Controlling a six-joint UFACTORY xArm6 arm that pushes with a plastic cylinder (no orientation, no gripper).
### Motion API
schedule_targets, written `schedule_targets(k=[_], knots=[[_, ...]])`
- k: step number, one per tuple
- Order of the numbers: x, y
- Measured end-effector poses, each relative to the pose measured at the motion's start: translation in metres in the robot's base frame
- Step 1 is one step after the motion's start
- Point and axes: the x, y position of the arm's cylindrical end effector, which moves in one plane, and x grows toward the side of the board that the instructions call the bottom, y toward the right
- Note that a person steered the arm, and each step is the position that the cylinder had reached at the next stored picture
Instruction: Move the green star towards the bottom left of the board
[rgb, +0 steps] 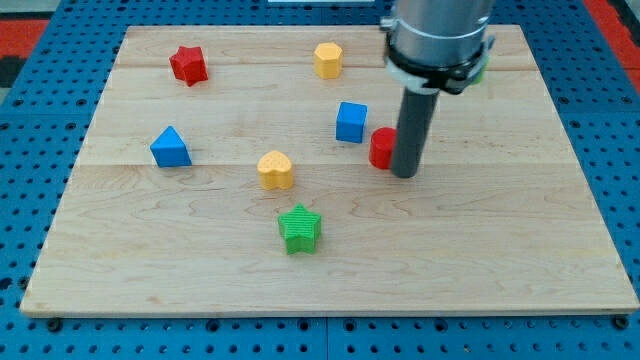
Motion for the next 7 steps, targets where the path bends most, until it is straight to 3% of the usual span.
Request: schedule_targets(k=[2,3,6,7], knots=[[0.001,-0.022],[-0.035,-0.022],[-0.043,-0.023],[-0.055,-0.048]])
